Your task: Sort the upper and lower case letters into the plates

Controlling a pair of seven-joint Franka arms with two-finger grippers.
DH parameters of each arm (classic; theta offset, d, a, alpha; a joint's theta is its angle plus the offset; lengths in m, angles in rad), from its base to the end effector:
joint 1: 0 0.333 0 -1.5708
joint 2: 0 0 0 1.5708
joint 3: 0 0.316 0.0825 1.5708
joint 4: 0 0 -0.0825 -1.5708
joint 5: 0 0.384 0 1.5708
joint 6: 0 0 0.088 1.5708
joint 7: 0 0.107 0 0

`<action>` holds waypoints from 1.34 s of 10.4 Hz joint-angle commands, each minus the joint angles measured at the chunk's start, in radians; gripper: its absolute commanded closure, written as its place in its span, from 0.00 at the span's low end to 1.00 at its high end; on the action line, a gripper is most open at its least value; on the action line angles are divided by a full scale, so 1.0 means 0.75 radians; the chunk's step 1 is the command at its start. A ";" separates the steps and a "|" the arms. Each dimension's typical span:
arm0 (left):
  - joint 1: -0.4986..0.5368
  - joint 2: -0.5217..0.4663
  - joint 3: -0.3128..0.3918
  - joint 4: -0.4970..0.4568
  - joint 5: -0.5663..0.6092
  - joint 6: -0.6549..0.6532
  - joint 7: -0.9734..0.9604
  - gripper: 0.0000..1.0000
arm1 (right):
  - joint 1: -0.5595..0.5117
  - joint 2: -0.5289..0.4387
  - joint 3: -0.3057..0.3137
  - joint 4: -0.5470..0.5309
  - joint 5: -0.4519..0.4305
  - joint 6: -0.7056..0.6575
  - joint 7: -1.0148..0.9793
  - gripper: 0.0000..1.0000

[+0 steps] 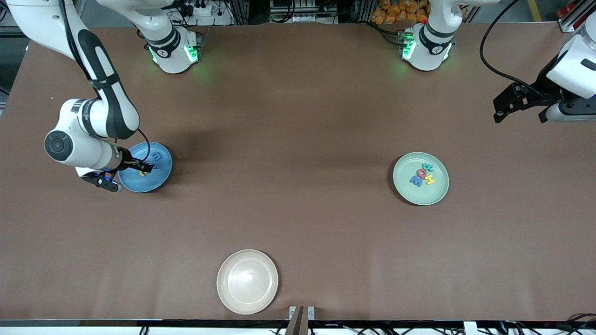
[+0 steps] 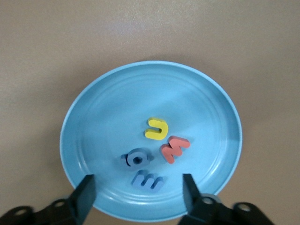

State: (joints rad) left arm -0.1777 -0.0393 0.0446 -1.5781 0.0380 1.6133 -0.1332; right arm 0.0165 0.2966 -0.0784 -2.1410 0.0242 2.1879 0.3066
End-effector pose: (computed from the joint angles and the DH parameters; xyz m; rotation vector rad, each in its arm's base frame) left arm 0.5427 -0.0682 0.6466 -3.1131 0.0001 -0.1224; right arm 0.5406 -0.0327 0.2468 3.0258 -0.5889 -0.3813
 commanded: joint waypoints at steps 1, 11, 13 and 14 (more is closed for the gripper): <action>0.012 0.018 0.000 0.034 -0.036 -0.004 0.040 0.00 | 0.001 -0.070 0.000 0.154 0.015 -0.243 -0.032 0.00; 0.012 0.032 0.000 0.034 -0.045 -0.006 0.036 0.00 | 0.070 -0.148 0.051 0.819 0.011 -0.730 -0.237 0.00; 0.010 0.042 0.000 0.034 -0.045 -0.008 0.032 0.00 | 0.068 -0.152 0.076 0.852 -0.014 -0.751 -0.239 0.00; 0.010 0.044 0.000 0.034 -0.045 -0.008 0.032 0.00 | 0.066 -0.150 0.076 0.915 -0.018 -0.784 -0.241 0.00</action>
State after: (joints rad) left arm -0.1779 -0.0193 0.0445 -1.5747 0.0335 1.6134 -0.1332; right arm 0.0750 0.1730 -0.0274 -1.5184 0.0204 1.6392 0.1409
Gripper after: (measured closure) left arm 0.000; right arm 0.000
